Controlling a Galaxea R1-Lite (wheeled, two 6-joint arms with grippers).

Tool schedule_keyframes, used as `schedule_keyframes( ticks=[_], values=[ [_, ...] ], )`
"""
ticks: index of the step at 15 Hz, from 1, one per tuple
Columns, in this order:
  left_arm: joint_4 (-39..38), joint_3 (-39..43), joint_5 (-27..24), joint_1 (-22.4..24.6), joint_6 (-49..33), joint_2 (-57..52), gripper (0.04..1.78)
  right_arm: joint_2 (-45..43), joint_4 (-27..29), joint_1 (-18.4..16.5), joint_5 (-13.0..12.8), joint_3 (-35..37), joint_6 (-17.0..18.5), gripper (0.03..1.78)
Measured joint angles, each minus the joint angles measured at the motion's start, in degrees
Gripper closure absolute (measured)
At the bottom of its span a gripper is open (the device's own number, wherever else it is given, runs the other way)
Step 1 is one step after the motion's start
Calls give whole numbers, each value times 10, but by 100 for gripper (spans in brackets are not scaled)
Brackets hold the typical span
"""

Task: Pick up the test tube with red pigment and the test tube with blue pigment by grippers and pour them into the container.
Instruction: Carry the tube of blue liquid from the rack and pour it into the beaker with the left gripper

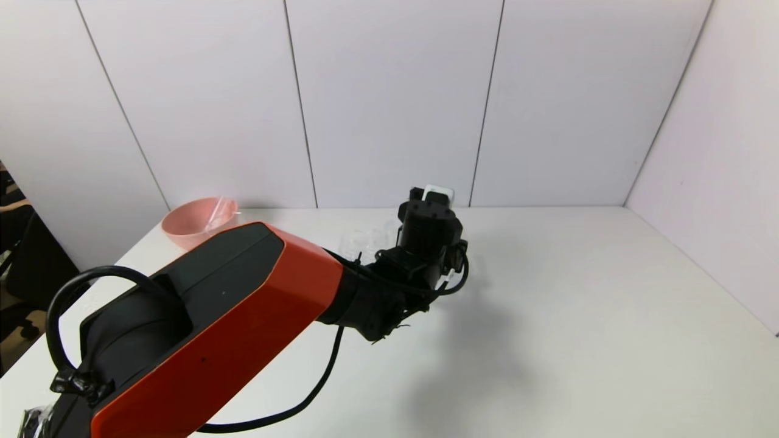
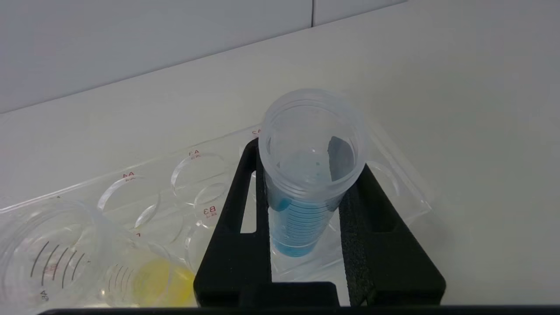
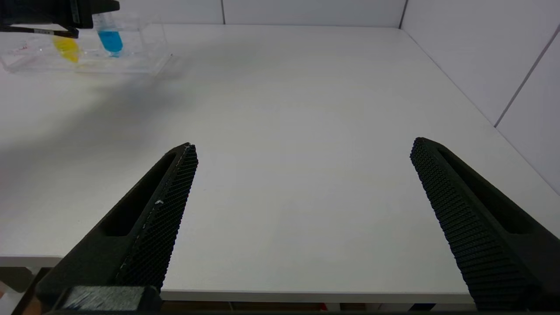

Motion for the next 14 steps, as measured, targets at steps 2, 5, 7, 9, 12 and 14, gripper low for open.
schedule_keyframes(
  ticks=[2,5,7,9,12,14],
  values=[
    [5,-11,2,0,1,-6,136,0,0,0,0,0,0,4],
    [20,-32,4,0,7,-15,136,0,0,0,0,0,0,4],
    [29,-48,5,0,14,-22,136,0,0,0,0,0,0,4],
    [40,-64,6,-1,22,-29,136,0,0,0,0,0,0,4],
    [42,-78,7,-1,33,-38,136,0,0,0,0,0,0,4],
    [46,-82,13,-1,40,-48,136,0,0,0,0,0,0,4]
  ],
)
